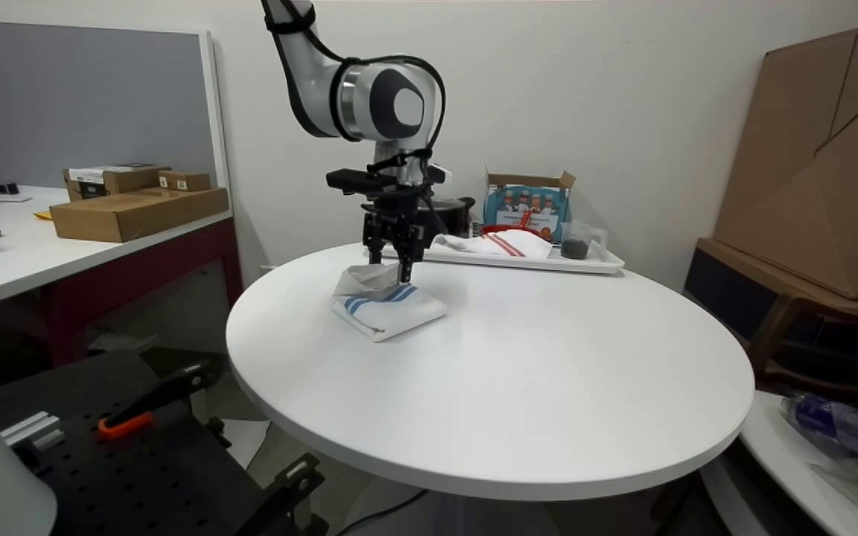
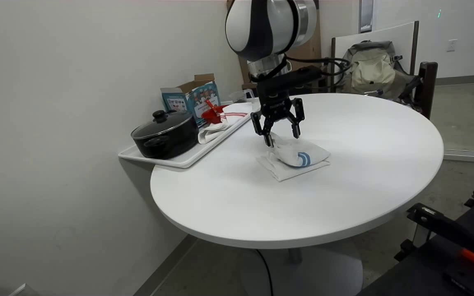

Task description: Fold the bluestripped table cloth

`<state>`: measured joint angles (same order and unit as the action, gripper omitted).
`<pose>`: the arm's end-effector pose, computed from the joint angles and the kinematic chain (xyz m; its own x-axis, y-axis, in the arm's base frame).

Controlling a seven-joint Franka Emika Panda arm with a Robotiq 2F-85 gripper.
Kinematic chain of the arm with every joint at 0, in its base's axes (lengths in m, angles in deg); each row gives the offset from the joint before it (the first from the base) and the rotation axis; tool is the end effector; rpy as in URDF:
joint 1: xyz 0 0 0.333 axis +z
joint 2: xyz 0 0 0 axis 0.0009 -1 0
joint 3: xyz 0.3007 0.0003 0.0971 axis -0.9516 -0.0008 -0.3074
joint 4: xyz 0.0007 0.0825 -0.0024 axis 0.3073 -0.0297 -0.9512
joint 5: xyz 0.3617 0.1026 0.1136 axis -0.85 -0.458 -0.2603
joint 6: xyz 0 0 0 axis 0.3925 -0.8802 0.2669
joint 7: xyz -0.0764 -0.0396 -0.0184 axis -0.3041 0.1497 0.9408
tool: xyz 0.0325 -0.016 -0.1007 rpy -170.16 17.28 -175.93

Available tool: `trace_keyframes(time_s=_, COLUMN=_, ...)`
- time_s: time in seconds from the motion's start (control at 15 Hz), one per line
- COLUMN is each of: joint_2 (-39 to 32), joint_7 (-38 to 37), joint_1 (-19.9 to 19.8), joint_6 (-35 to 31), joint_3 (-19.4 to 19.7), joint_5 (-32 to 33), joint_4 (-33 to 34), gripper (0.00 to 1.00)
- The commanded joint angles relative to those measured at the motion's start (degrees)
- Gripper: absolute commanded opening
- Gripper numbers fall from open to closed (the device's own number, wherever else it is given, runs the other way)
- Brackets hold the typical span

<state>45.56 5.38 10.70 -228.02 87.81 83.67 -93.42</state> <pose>0.5580 0.1106 0.1851 0.9878 -0.1183 -0.1014 -0.1162 -0.9929 0.0268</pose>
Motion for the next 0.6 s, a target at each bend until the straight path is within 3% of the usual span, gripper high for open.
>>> trace_keyframes(time_s=0.0, joint_2=5.9, joint_7=0.2, joint_1=-0.3, joint_6=-0.5, joint_3=0.2, joint_5=1.2, joint_4=-2.5, gripper=1.00)
trace_keyframes(time_s=0.2, joint_2=11.8, joint_7=5.5, joint_1=-2.5, joint_6=3.8, joint_3=-2.2, joint_5=-1.8, joint_4=-3.7, gripper=1.00)
trace_keyframes(time_s=0.53, joint_2=23.8, joint_7=13.8, joint_1=-4.8, joint_6=16.6, joint_3=-4.1, joint_5=-5.9, joint_4=-7.2, gripper=1.00)
